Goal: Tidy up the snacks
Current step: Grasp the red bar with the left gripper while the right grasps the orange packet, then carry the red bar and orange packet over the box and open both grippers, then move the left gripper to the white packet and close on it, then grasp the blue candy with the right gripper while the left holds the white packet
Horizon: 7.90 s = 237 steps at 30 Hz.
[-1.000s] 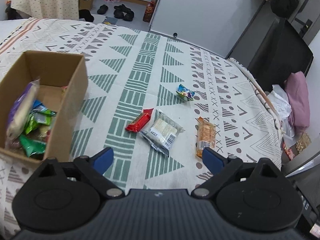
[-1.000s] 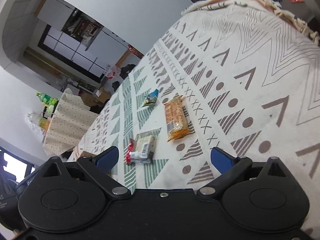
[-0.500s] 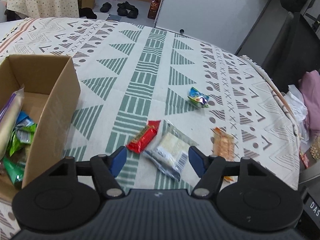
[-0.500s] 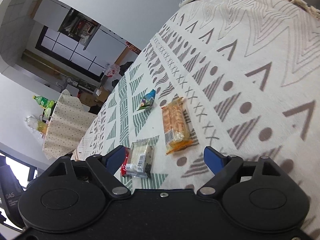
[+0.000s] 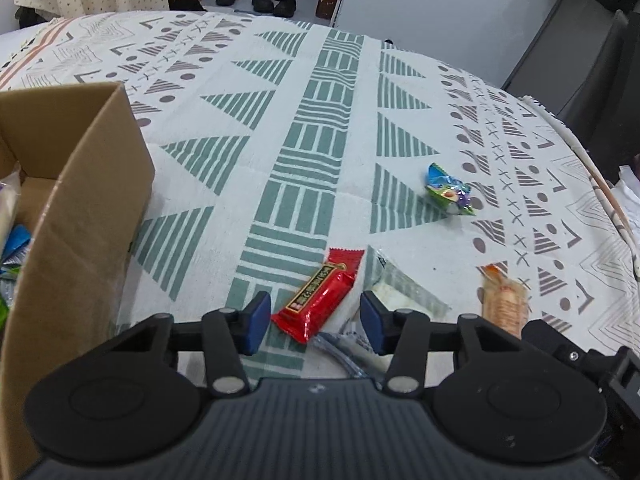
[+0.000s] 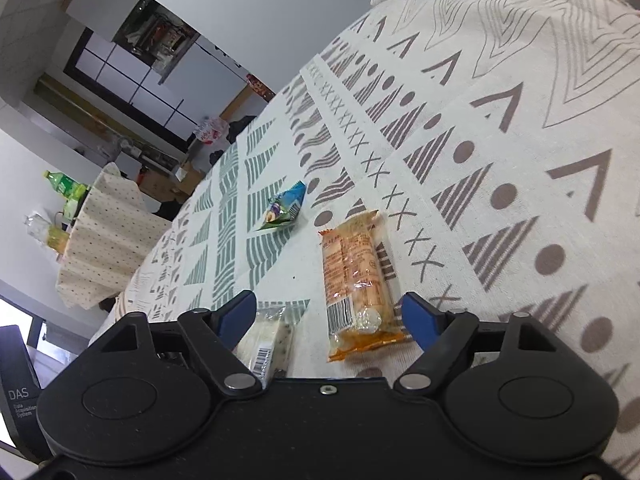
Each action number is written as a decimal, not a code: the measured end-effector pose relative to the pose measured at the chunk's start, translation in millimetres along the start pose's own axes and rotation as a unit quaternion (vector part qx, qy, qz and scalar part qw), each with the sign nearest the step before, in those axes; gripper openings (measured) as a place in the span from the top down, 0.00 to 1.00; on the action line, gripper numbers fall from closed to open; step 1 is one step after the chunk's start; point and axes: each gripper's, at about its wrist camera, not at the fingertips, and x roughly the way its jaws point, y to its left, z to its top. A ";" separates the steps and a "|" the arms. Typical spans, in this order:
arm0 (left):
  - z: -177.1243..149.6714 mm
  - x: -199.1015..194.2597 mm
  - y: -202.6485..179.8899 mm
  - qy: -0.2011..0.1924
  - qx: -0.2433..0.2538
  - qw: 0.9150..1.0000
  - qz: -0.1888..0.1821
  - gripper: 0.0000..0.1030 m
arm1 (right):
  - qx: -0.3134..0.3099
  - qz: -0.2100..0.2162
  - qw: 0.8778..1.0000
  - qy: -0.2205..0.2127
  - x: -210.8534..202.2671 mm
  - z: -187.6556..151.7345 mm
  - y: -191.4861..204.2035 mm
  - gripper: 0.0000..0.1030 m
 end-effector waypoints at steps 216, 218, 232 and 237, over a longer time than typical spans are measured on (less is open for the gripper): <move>31.0 7.4 -9.4 0.002 0.024 1.000 -0.005 0.55 | 0.061 0.052 0.997 -0.010 36.0 10.7 13.5 0.25; 35.6 8.6 -5.8 0.000 0.017 1.000 -0.003 0.55 | 0.065 0.055 0.996 -0.008 42.6 12.9 14.5 0.26; 48.7 16.2 1.8 0.004 0.008 1.000 0.021 0.55 | 0.111 0.081 0.990 -0.032 97.2 32.6 14.4 0.45; 51.0 14.9 3.9 0.006 0.008 1.000 0.027 0.55 | 0.118 0.078 0.990 -0.027 107.1 34.9 7.1 0.69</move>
